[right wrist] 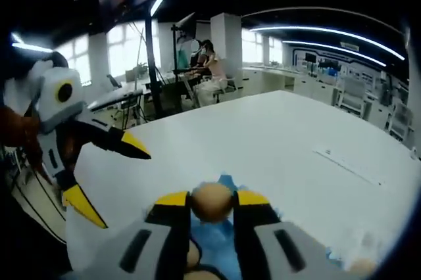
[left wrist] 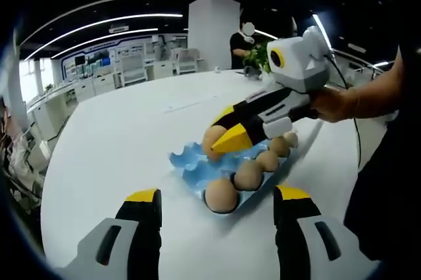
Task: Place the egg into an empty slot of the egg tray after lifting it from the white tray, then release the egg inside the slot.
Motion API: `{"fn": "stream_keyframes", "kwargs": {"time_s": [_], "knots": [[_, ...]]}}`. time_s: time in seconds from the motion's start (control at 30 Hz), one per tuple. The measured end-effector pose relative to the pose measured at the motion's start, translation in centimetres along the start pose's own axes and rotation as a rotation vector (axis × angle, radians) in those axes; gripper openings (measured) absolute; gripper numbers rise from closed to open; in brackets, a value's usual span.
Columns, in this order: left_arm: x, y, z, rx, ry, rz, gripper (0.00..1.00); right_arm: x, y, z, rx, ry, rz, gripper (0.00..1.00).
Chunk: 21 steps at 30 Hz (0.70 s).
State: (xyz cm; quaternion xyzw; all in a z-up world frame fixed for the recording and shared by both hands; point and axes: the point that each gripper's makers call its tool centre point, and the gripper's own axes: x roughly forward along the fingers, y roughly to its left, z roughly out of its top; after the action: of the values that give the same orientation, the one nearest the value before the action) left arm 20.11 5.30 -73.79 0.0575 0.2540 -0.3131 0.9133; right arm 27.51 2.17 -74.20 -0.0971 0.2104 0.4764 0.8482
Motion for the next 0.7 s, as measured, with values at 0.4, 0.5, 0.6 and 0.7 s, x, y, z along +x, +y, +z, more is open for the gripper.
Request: {"fn": "stream_keyframes", "kwargs": {"time_s": [0.4, 0.5, 0.6, 0.7], "knots": [[0.1, 0.9, -0.5, -0.018, -0.003, 0.001, 0.7, 2.7, 1.3, -1.7, 0.02, 0.065, 0.044, 0.24], [0.2, 0.9, -0.6, -0.02, -0.002, -0.001, 0.7, 2.9, 1.2, -1.8, 0.047, 0.067, 0.048, 0.24], [0.3, 0.8, -0.6, -0.02, -0.001, -0.004, 0.7, 3.1, 0.8, -1.9, 0.081, 0.073, 0.048, 0.25], [0.3, 0.9, -0.6, -0.024, -0.001, -0.002, 0.69, 3.3, 0.6, -2.2, 0.138, 0.088, 0.052, 0.25]]}}
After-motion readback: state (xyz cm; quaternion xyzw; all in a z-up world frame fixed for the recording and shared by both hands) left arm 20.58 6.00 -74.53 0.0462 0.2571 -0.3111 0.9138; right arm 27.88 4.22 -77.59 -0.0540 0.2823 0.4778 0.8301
